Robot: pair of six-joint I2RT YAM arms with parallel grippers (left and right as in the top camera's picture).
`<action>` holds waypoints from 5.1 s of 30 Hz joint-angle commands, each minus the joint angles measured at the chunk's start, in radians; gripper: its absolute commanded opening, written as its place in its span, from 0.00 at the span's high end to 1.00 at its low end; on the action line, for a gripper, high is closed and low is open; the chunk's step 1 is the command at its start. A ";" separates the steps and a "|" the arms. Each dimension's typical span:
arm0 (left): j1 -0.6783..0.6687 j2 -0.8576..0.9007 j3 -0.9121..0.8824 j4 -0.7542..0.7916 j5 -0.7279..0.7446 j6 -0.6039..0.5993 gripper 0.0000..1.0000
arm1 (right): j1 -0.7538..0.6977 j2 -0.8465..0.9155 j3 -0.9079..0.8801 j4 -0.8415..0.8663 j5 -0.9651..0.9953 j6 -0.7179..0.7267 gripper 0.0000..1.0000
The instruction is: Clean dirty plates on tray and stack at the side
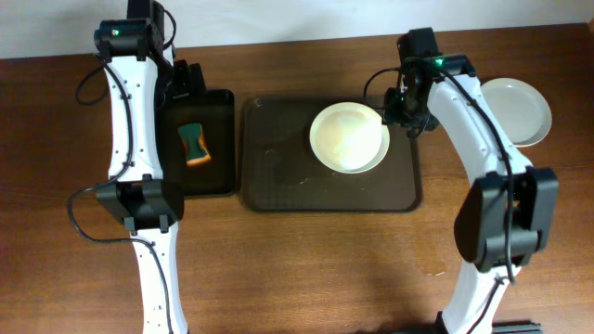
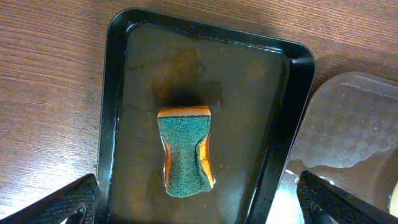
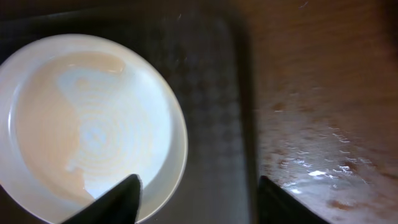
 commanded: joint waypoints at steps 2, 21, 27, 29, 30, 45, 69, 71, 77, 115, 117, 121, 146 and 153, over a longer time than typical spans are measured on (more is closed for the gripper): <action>0.007 -0.011 0.007 -0.001 0.007 0.008 0.00 | -0.015 0.114 0.005 0.028 -0.119 -0.044 0.47; 0.007 -0.011 0.007 -0.001 0.007 0.008 0.00 | 0.222 0.009 0.066 -0.066 0.610 0.017 0.96; 0.007 -0.011 0.007 -0.001 0.007 0.009 0.00 | 0.406 -0.016 0.066 -0.078 0.893 0.016 0.96; 0.007 -0.011 0.007 -0.001 0.007 0.008 0.00 | 0.460 -0.016 0.066 -0.092 0.984 0.016 0.96; 0.007 -0.011 0.007 -0.001 0.007 0.008 0.00 | 0.482 -0.016 0.066 -0.092 1.031 0.016 0.96; 0.007 -0.011 0.007 -0.001 0.007 0.008 0.00 | 0.391 -0.017 0.066 -0.092 0.763 0.231 0.96; 0.007 -0.011 0.007 -0.001 0.007 0.008 0.00 | -0.782 0.126 0.062 0.192 -0.249 0.140 0.62; 0.007 -0.011 0.007 -0.001 0.007 0.008 0.00 | -0.761 0.124 0.062 0.186 -0.257 0.134 0.07; 0.007 -0.011 0.007 -0.001 0.007 0.008 0.00 | -0.755 -0.067 0.064 0.019 -0.350 0.113 0.02; 0.007 -0.011 0.007 -0.001 0.007 0.009 0.00 | -0.441 -0.705 -0.840 0.089 -0.337 -0.045 0.02; 0.007 -0.011 0.007 -0.001 0.007 0.008 0.00 | -0.347 -0.705 -0.840 0.103 -0.272 -0.044 0.02; 0.007 -0.011 0.007 -0.001 0.007 0.008 0.00 | -0.134 -0.705 -0.840 0.143 -0.116 -0.044 0.02; 0.007 -0.011 0.007 -0.001 0.007 0.008 0.00 | -0.029 -1.878 -1.374 0.362 -0.060 -0.037 0.02; 0.007 -0.011 0.007 -0.001 0.007 0.009 0.00 | -0.029 -2.015 -1.457 0.427 -0.050 -0.041 0.02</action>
